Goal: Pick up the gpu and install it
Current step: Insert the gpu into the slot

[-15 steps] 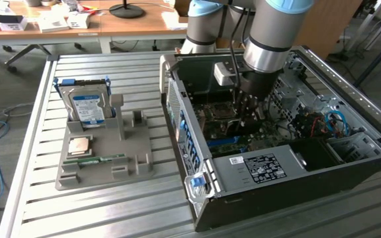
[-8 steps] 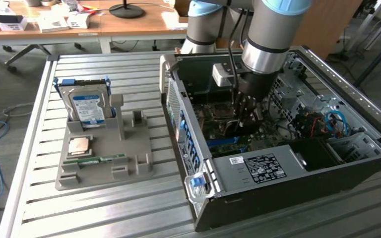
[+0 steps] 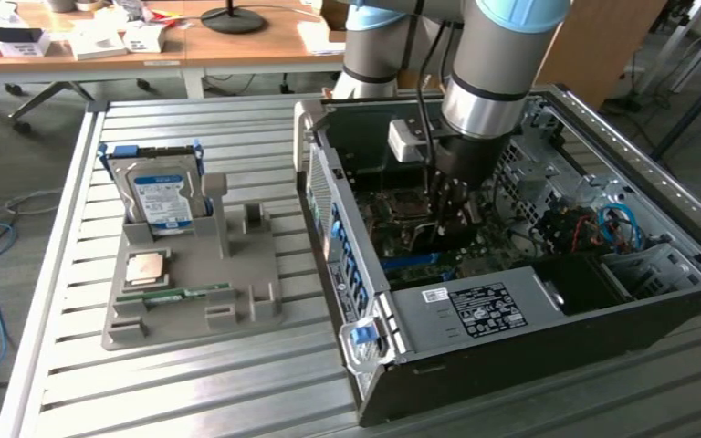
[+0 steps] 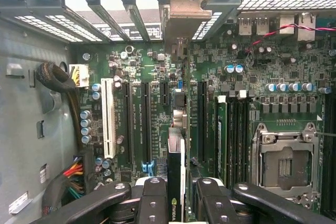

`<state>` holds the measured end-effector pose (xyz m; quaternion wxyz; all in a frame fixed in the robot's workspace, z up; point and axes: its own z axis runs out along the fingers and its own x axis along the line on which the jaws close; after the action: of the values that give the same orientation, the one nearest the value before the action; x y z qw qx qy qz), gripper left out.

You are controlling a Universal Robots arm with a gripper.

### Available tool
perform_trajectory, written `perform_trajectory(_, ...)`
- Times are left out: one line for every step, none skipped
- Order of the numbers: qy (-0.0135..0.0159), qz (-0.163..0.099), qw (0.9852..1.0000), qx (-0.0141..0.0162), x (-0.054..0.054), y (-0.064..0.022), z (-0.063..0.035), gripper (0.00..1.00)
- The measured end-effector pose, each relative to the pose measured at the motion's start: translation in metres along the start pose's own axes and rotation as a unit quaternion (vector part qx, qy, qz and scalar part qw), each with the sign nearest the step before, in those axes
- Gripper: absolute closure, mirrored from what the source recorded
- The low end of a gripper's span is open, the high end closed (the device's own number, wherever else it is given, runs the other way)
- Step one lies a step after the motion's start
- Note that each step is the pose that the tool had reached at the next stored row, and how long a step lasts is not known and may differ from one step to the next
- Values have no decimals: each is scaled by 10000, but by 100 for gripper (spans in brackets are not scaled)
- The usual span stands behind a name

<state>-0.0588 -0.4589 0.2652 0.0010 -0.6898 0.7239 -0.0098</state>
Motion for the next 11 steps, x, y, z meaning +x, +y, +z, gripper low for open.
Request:
perform_trajectory(0,0,10000,0,-1,1,2,74)
perform_trajectory(0,1,10000,0,-3,2,4,74)
perform_trajectory(-1,2,10000,0,-5,7,7,74)
perform_trajectory(-2,2,10000,0,-7,12,9,74)
perform_trajectory(-2,1,10000,1,-9,19,11,74)
perform_trajectory(-2,1,10000,1,-12,27,13,74)
perform_trajectory(-1,1,10000,0,-15,35,15,74)
perform_trajectory(-1,1,10000,0,-17,42,17,74)
perform_trajectory(-1,1,10000,0,-19,48,19,74)
perform_trajectory(-1,1,10000,0,-21,53,20,74)
perform_trajectory(0,1,10000,0,-22,53,22,74)
